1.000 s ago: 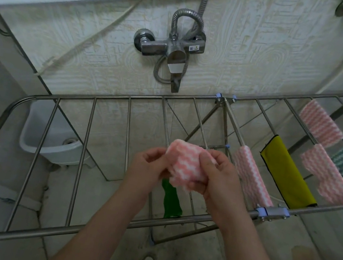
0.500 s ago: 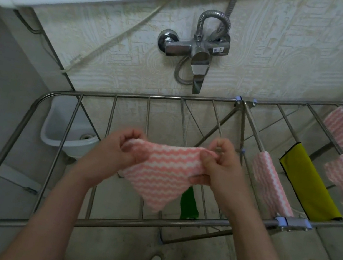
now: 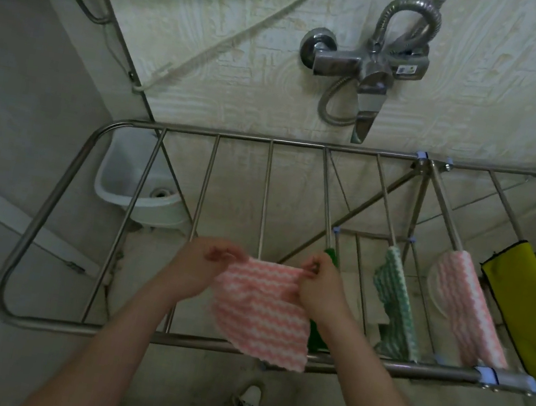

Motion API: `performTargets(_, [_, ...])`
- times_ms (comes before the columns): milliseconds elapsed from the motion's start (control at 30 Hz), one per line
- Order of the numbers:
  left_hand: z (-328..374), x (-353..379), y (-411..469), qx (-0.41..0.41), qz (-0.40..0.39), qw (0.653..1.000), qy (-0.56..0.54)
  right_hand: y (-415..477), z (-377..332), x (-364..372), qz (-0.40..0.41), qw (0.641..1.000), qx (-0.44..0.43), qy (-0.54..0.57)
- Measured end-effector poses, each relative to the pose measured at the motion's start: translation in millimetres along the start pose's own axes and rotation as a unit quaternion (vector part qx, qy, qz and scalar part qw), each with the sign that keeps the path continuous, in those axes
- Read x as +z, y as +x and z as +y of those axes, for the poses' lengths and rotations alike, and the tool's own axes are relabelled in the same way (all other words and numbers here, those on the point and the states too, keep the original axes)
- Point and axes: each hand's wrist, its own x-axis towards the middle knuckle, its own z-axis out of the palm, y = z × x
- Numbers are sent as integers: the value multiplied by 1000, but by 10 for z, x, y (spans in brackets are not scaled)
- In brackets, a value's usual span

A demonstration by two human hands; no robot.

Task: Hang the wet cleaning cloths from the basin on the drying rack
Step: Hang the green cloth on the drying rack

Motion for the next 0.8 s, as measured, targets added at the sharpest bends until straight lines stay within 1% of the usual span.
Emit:
performTargets(100, [-131,77,116,-1,57,998,31,90,23,117,36,997,-30,-68])
performTargets(167, [-186,120,193,18,85,995,54,126,32,197,63,992,-60,-89])
performTargets(267, [-234,139,283,40,85,992,78,196,40,303,107,984,-112,-89])
performTargets(367, [-238,147,275,72,77,990,90,182,81,335,115,974,-168,-95])
performTargets(467, [-259,163,279,115,47,987,99,168,156,389,91,970,-203,-99])
performTargets(500, [-252,162,278,128,39,986,97,173,166,408,74,975,-192,-86])
performTargets(567, [-223,157,279,149,35,984,86,196,140,426,26,990,-131,-48])
performTargets(600, [-198,155,271,160,36,984,72,211,91,414,4,993,-110,-47])
performTargets(633, [-174,136,262,172,32,983,60,251,36,417,-17,992,-112,-54])
performTargets(667, [-146,121,245,184,27,981,53,282,-34,407,-39,987,-132,-81])
performTargets(733, [-90,83,205,215,17,975,50,352,-184,394,-75,964,-209,-146])
performTargets(767, [-71,62,189,229,12,972,44,390,-240,397,-88,953,-234,-169])
performTargets(800, [-69,44,181,237,6,971,34,406,-292,385,-105,953,-224,-176])
